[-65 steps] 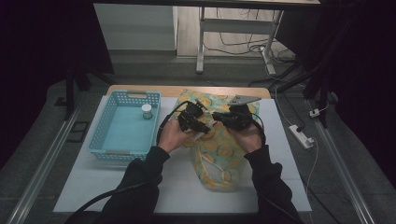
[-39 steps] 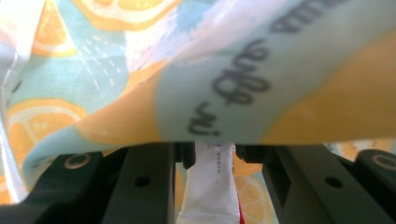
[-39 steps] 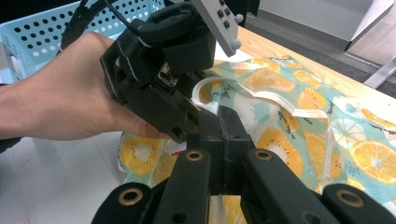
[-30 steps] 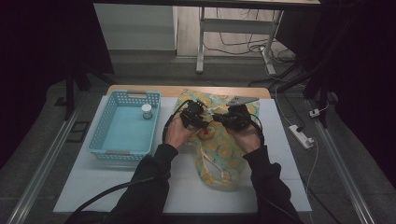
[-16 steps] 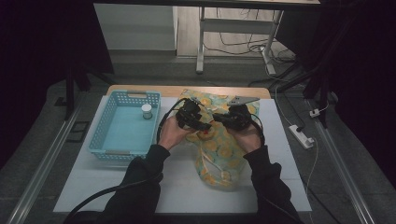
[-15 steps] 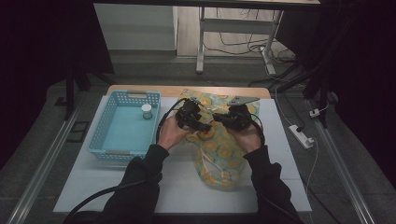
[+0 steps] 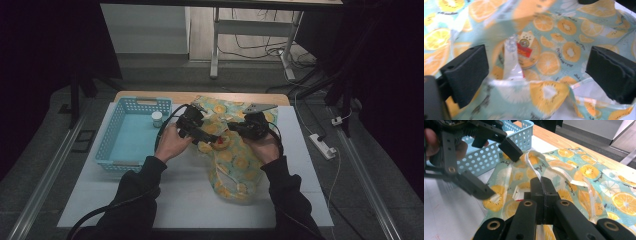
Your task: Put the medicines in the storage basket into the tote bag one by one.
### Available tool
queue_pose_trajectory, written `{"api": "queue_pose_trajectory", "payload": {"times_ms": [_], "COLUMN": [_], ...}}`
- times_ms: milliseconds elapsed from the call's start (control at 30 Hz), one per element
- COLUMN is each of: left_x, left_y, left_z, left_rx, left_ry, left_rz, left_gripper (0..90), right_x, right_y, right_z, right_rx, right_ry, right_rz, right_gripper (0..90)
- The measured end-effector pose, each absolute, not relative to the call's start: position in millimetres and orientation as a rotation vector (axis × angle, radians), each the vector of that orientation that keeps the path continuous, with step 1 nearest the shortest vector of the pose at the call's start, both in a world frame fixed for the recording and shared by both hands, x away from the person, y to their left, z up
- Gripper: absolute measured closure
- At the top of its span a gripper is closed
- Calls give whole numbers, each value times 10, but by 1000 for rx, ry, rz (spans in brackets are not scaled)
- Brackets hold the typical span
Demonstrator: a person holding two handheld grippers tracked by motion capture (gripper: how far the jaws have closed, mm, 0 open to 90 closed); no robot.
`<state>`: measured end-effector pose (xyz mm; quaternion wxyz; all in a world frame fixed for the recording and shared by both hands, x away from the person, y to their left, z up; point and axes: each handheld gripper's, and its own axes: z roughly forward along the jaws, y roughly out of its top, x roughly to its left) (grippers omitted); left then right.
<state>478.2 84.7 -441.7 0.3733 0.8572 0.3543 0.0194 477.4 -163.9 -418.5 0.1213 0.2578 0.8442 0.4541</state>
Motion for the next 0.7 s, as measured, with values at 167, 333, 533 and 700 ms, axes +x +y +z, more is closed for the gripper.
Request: {"api": "queue_pose_trajectory", "payload": {"times_ms": [167, 333, 533, 700], "left_x": [4802, 4810, 4828, 4849], "left_y": [1048, 1248, 1540, 1778], "left_z": [-4435, -4427, -4422, -4408], "left_rx": [2166, 2150, 2134, 2126], "left_ry": [935, 966, 1017, 1070], "left_rz": [54, 67, 106, 144], "left_gripper": [0, 0, 7, 9], "right_x": [4772, 4772, 4775, 4776], "right_y": [-1628, -1631, -1636, -1630], "right_z": [-4191, -4192, -4194, -4198], "right_rx": [750, 752, 754, 752], "right_ry": [2469, 2465, 2466, 2467], "right_rz": [1322, 1322, 1321, 1316], "right_gripper": [900, 900, 900, 900]}}
